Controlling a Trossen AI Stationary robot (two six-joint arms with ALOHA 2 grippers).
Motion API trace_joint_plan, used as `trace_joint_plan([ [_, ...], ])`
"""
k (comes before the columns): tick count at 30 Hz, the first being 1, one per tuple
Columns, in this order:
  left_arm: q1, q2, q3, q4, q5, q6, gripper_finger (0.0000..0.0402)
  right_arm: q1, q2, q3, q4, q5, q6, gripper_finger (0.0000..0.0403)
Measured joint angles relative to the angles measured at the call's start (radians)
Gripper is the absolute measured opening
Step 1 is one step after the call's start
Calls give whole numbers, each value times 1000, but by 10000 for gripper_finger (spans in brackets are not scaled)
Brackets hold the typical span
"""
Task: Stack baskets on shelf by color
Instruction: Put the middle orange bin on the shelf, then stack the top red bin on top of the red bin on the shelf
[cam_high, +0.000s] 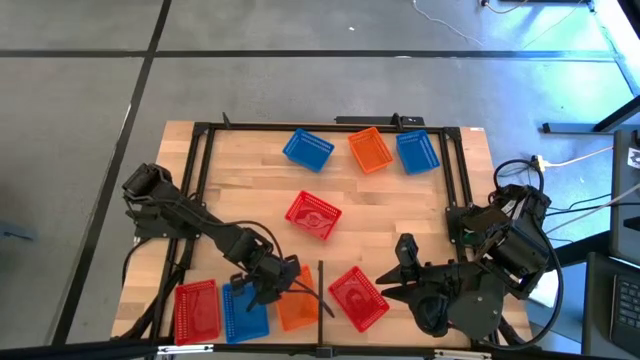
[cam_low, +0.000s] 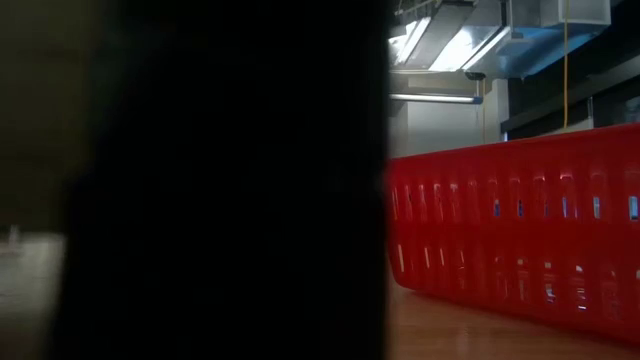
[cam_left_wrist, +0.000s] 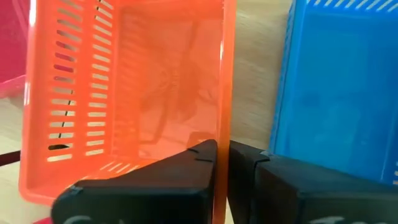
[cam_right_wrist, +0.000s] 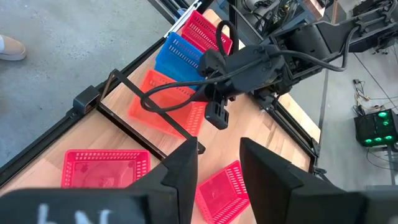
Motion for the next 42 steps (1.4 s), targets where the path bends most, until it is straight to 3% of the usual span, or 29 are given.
trace_joint_plan([
  [7, 0, 0, 0, 11, 0, -5, 45, 0, 0, 0, 0, 0, 1, 122],
  [13, -5, 0, 15, 10, -3, -4, 48, 0, 0, 0, 0, 0, 1, 122],
  [20, -36, -1, 150, -16, -52, -125, 47, 0, 0, 0, 0, 0, 1, 122],
  [26, -61, -2, 304, -246, -182, -236, 47, 0, -3, 0, -11, 7, 23, 122],
  [31, -57, -20, 443, -393, -223, -485, 47, -12, -41, 0, -119, 136, 296, 122],
  [36, -28, -71, 535, -417, -319, -681, 47, -80, -108, 0, -163, 231, 528, 123],
  [40, 1, -137, 558, -427, -484, -839, 47, -181, -165, 1, -251, 215, 716, 122],
  [42, 10, -169, 557, -453, -538, -927, 47, -248, -192, -9, -246, 155, 757, 122],
])
